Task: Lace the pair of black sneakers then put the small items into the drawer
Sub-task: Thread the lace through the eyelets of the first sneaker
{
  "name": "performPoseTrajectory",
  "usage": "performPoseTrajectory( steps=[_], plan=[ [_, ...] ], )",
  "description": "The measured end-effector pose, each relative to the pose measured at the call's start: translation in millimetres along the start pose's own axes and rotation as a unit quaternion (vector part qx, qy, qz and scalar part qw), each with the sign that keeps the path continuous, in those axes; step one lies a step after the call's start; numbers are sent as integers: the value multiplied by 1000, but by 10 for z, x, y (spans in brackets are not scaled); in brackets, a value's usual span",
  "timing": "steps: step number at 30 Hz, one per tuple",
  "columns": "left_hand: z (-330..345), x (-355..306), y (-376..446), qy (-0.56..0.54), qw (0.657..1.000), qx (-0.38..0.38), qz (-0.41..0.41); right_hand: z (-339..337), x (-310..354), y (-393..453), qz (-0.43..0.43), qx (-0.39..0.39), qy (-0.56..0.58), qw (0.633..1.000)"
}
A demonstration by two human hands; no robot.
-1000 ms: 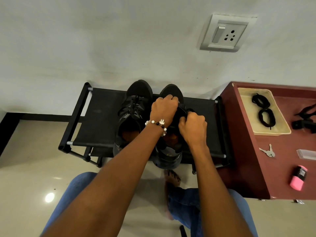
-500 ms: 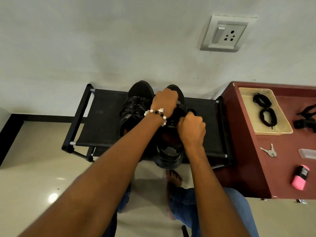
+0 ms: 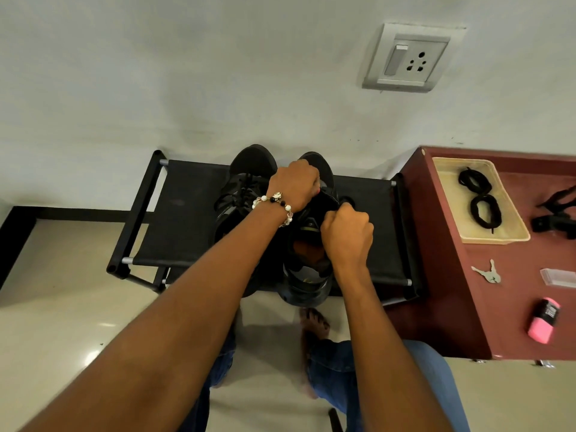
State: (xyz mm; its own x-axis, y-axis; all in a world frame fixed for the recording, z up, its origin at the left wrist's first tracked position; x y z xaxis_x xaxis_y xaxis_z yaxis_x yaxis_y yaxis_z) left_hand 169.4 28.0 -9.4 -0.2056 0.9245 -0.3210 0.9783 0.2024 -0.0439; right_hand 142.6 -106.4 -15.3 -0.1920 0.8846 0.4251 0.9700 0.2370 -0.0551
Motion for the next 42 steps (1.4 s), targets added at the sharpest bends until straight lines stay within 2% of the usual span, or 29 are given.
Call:
performPoseTrajectory(
  steps=[3, 6, 8, 12, 16, 21, 24, 26, 30, 33, 36, 38, 40, 42],
  plan=[
    [63, -2, 41, -54, 998, 41, -7, -1, 2, 5, -3, 0, -3, 1000],
    [68, 46, 87, -69, 996, 48, -24, 1, -1, 9, -5, 0, -6, 1000],
    [84, 91, 92, -64, 996, 55, -38, 0, 3, 11, -6, -1, -6, 1000],
    [250, 103, 81, -46, 991, 118, -36, -2, 12, 4, -7, 0, -23, 1000],
    [265, 78, 75, -4, 992, 118, -36, 4, 13, 0, 3, -2, -34, 999],
    [160, -57, 49, 69, 996, 48, -19, 4, 17, 0, -2, -4, -43, 999],
    [-8, -76, -60, 28, 999, -25, -15, 9, 15, 11, -9, -4, -35, 999],
    [-72, -82, -125, 11, 999, -41, -13, 14, 11, 19, -12, -4, -19, 1000],
    [-33, -294, -187, 132, 989, -60, 4, -11, -62, 25, 9, -8, 29, 999],
    [40, -342, -229, 161, 983, -84, 25, -20, -75, 18, 10, -8, 38, 999],
    [90, -273, -269, 161, 984, -74, 33, -18, -59, 14, 6, -7, 31, 999],
    [103, -251, -251, 156, 981, -100, 51, -14, -48, 21, 7, -7, 22, 1000],
    [38, -266, -237, 111, 983, -120, 82, -4, -27, 23, 3, -6, 10, 1000],
    [-59, -210, -237, 45, 988, -132, 72, 1, -7, 18, -1, -7, 2, 1000]
  ],
)
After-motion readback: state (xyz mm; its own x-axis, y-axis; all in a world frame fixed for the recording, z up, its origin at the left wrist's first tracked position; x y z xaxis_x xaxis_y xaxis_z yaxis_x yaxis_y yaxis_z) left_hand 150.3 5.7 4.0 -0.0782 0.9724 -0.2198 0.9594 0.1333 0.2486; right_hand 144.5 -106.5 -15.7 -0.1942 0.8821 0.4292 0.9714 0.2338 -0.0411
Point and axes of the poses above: each hand's wrist, its own y-axis towards the middle knuckle, its own z-axis out of the palm, x = y × z, the point moved 10 cm from there along y, towards the middle knuckle, and after that the axes turned 4 degrees about x, right-handed, at the moved point
